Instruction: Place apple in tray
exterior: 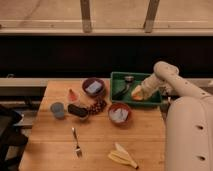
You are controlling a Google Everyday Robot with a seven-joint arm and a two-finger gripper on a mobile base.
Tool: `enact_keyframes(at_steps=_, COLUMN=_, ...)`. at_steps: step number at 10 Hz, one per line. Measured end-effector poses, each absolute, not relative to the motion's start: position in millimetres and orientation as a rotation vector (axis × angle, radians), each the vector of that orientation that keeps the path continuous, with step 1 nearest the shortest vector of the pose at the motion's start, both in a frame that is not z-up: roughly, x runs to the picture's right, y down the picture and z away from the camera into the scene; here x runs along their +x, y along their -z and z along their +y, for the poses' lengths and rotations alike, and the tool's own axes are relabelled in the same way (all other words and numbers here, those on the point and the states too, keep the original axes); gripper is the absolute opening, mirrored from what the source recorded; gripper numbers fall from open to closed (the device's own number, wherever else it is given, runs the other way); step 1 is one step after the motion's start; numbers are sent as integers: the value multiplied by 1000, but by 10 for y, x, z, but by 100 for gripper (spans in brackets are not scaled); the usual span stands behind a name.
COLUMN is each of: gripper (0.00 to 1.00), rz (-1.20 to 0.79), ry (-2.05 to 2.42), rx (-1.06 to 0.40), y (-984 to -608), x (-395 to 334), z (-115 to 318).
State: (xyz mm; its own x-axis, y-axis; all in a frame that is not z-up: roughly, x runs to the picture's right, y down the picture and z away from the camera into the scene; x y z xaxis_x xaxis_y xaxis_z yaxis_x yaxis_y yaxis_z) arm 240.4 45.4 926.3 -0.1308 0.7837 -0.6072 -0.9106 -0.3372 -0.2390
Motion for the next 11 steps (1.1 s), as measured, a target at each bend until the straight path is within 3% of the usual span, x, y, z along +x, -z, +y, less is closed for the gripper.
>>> enact_keyframes(at_steps=6, gripper=78, rz=169, ry=-1741, rx=-749, y=-9142, x=2385, z=198)
enact_keyframes(at_steps=11, gripper=78, rz=51, ry=-1731, rx=-652, y=-8727, x=2350, z=-382)
